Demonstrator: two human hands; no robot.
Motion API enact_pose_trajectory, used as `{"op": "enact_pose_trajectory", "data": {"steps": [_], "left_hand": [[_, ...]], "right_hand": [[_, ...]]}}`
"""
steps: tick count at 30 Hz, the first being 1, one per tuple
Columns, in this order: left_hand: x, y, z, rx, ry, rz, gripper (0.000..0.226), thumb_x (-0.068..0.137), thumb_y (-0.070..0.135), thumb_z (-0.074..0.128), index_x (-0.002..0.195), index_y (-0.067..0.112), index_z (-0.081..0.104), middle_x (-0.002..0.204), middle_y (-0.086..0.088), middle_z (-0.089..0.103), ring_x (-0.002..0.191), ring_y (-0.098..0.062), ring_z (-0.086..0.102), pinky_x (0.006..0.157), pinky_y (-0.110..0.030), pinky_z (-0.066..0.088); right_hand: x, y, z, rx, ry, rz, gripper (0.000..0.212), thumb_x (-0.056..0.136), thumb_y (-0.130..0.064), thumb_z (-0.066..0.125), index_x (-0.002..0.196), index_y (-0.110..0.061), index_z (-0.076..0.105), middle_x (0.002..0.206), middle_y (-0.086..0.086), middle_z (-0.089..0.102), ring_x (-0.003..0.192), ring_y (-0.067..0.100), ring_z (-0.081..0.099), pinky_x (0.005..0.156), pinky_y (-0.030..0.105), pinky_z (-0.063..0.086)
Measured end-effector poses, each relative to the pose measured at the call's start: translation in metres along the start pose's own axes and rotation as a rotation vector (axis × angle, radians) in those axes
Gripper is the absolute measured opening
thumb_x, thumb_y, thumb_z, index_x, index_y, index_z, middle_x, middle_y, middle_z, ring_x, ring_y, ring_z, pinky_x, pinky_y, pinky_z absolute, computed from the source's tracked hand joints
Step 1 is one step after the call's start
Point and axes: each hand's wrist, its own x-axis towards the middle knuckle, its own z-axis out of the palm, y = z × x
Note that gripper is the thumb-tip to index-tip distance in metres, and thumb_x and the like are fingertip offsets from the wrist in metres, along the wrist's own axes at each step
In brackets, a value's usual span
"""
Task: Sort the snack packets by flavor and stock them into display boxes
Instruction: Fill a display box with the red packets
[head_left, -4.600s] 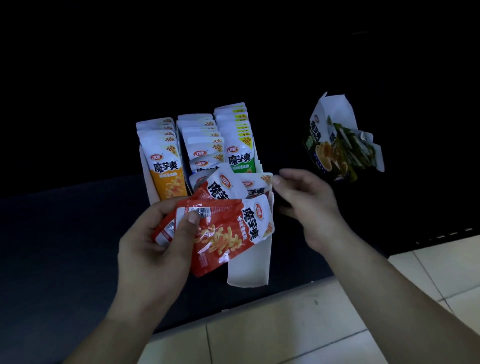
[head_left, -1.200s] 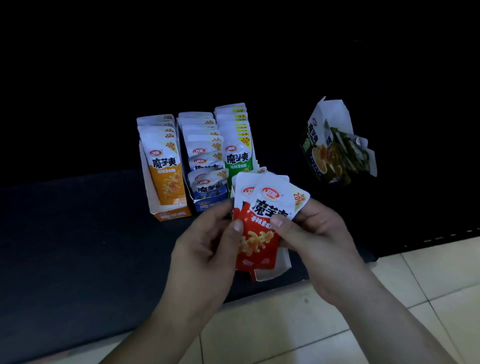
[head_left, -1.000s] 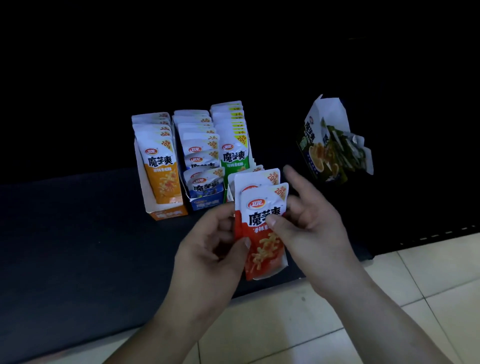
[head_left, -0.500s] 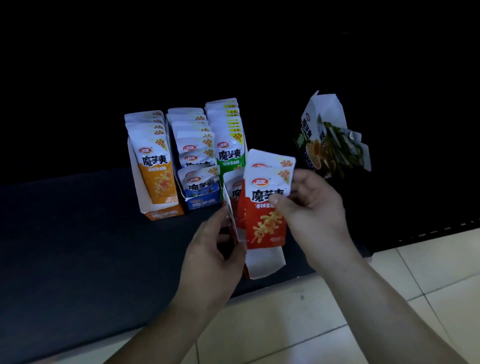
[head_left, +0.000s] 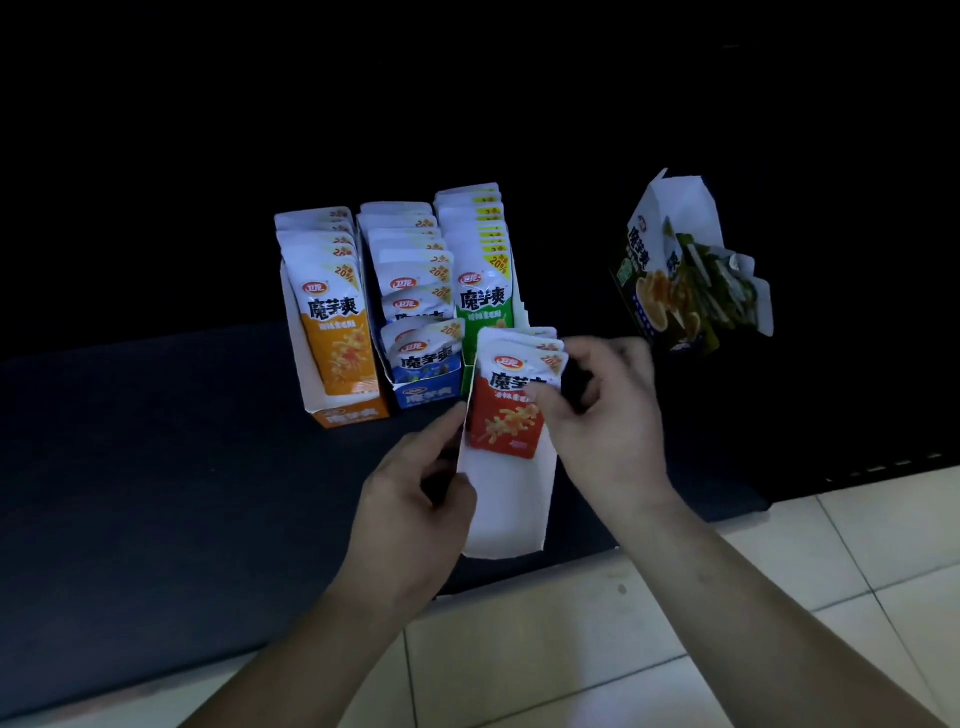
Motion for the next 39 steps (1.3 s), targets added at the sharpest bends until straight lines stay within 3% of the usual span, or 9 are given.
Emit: {"op": "enact_pose_trajectory", "data": {"steps": [4, 12, 18, 22, 24, 27, 31, 35, 39], "left_hand": [[-0.001, 0.002, 0.000, -0.020, -0.008, -0.001, 0.067, 0.097, -0.004, 0.058, 0.148, 0.040, 0.052, 0.127, 0.009, 0.070, 0.116, -0.010, 0.068, 0.099, -0.043, 0.058], [-0.013, 0.008, 0.010, -0.055, -0.123, -0.015, 0.071, 0.098, -0.010, 0.054, 0.152, 0.035, 0.047, 0.134, 0.018, 0.068, 0.127, -0.003, 0.061, 0.109, -0.039, 0.052], [0.003, 0.022, 0.058, -0.066, -0.173, 0.036, 0.071, 0.097, -0.014, 0.051, 0.154, 0.030, 0.046, 0.139, 0.013, 0.066, 0.130, -0.004, 0.059, 0.109, -0.027, 0.049], [0.048, 0.046, 0.084, -0.091, -0.115, 0.023, 0.063, 0.096, -0.014, 0.053, 0.147, 0.024, 0.055, 0.119, 0.003, 0.075, 0.104, 0.003, 0.070, 0.084, -0.011, 0.054], [0.069, 0.049, 0.086, -0.103, -0.073, -0.010, 0.055, 0.099, 0.000, 0.060, 0.145, 0.031, 0.057, 0.116, 0.004, 0.075, 0.102, -0.003, 0.071, 0.087, -0.023, 0.060], [0.079, 0.046, 0.077, -0.071, -0.027, -0.105, 0.051, 0.100, 0.016, 0.066, 0.144, 0.038, 0.055, 0.116, 0.007, 0.071, 0.107, -0.012, 0.069, 0.093, -0.047, 0.061], [0.063, 0.034, 0.073, -0.124, 0.050, -0.141, 0.044, 0.100, 0.011, 0.065, 0.138, 0.032, 0.059, 0.105, 0.005, 0.071, 0.086, -0.004, 0.070, 0.080, -0.046, 0.065], [0.052, 0.025, 0.069, -0.186, 0.075, -0.186, 0.044, 0.099, 0.010, 0.066, 0.138, 0.031, 0.059, 0.103, 0.005, 0.073, 0.094, -0.017, 0.072, 0.076, -0.039, 0.065], [0.051, 0.029, 0.063, -0.213, 0.073, -0.151, 0.043, 0.099, 0.011, 0.066, 0.137, 0.030, 0.060, 0.095, 0.011, 0.075, 0.094, -0.020, 0.072, 0.081, -0.039, 0.064]], "right_hand": [[0.006, -0.002, 0.000, 0.090, -0.025, 0.083, 0.071, 0.083, -0.027, 0.084, 0.144, -0.035, 0.049, 0.114, -0.010, 0.049, 0.075, 0.004, 0.057, 0.066, 0.011, 0.049], [-0.030, -0.011, -0.018, 0.339, -0.164, 0.270, 0.045, 0.094, -0.032, 0.074, 0.135, -0.042, 0.058, 0.104, -0.015, 0.074, 0.092, 0.003, 0.073, 0.078, 0.033, 0.062], [-0.026, 0.012, -0.047, 0.260, -0.129, 0.326, 0.067, 0.093, -0.032, 0.074, 0.150, -0.048, 0.041, 0.113, -0.030, 0.069, 0.105, -0.010, 0.065, 0.097, 0.034, 0.057], [0.010, 0.031, -0.052, 0.369, -0.171, 0.350, 0.077, 0.094, -0.025, 0.074, 0.157, -0.040, 0.032, 0.120, -0.039, 0.055, 0.101, -0.031, 0.051, 0.086, 0.003, 0.047], [0.022, 0.038, -0.056, 0.408, -0.219, 0.357, 0.080, 0.093, -0.024, 0.075, 0.157, -0.043, 0.030, 0.134, -0.036, 0.047, 0.114, -0.027, 0.046, 0.084, 0.001, 0.042], [0.019, 0.045, -0.058, 0.286, -0.144, 0.383, 0.070, 0.094, -0.036, 0.073, 0.153, -0.046, 0.037, 0.137, -0.021, 0.048, 0.120, -0.003, 0.050, 0.088, 0.013, 0.041], [-0.012, 0.055, -0.041, 0.238, -0.182, 0.411, 0.060, 0.095, -0.043, 0.067, 0.148, -0.054, 0.040, 0.133, -0.015, 0.056, 0.112, 0.007, 0.062, 0.091, 0.034, 0.057], [-0.016, 0.059, -0.018, 0.246, -0.200, 0.380, 0.075, 0.095, -0.037, 0.070, 0.157, -0.046, 0.029, 0.137, -0.008, 0.059, 0.106, -0.001, 0.065, 0.086, 0.012, 0.051], [0.009, 0.053, -0.009, 0.236, -0.220, 0.411, 0.080, 0.094, -0.042, 0.071, 0.157, -0.050, 0.023, 0.139, -0.010, 0.056, 0.117, 0.002, 0.059, 0.087, 0.012, 0.042]]}}
